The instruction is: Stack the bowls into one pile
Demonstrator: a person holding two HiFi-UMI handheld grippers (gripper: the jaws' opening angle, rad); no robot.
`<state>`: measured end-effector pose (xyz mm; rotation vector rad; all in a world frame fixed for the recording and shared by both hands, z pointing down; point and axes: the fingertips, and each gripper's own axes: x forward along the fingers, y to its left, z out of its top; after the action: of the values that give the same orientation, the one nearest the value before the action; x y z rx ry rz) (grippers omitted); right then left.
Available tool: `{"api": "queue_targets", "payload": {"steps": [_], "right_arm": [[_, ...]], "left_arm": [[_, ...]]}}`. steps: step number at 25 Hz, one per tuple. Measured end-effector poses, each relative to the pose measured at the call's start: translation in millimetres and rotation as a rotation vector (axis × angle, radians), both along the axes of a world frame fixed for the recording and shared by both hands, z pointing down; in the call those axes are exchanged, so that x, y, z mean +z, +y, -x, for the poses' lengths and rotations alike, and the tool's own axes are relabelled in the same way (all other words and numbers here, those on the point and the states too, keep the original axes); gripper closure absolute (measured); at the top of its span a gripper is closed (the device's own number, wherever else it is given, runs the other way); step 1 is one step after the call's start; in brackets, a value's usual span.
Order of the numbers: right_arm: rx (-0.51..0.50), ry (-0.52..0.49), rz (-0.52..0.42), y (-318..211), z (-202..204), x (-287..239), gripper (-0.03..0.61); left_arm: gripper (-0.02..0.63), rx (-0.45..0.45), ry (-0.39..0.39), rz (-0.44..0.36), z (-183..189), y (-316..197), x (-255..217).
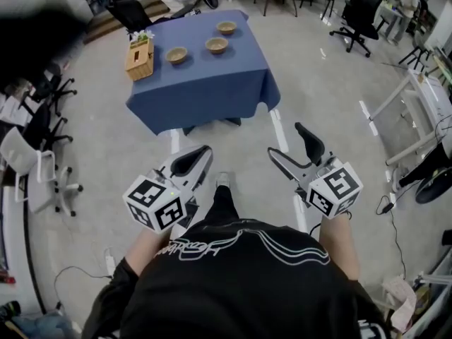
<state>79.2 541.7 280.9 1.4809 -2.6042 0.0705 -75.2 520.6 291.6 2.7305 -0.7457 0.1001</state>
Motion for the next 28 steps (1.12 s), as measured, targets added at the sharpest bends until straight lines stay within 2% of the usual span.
{"api": "queue_targets", "payload": {"steps": [5,14,20,28], "right_arm": [[-0.003,0.004,0.02,-73,5,2,0.218],[-0.008,-0.004,0.091,-250,10,13,0.218],[-0.079,0.022,0.147,-349,17,23,0.218],[-0.027,-0.007,0.164,-454,9,31,0.218]], "left_arm": [[0.58,-0.019,0.019,0.012,12,-71,3],[0.58,-0.024,0.014,0.041,14,-247,17],[0.58,-0.037,-0.008,0.067,18,-349,19],[0.58,-0.027,-0.01,0.081,20,-455,29]]}}
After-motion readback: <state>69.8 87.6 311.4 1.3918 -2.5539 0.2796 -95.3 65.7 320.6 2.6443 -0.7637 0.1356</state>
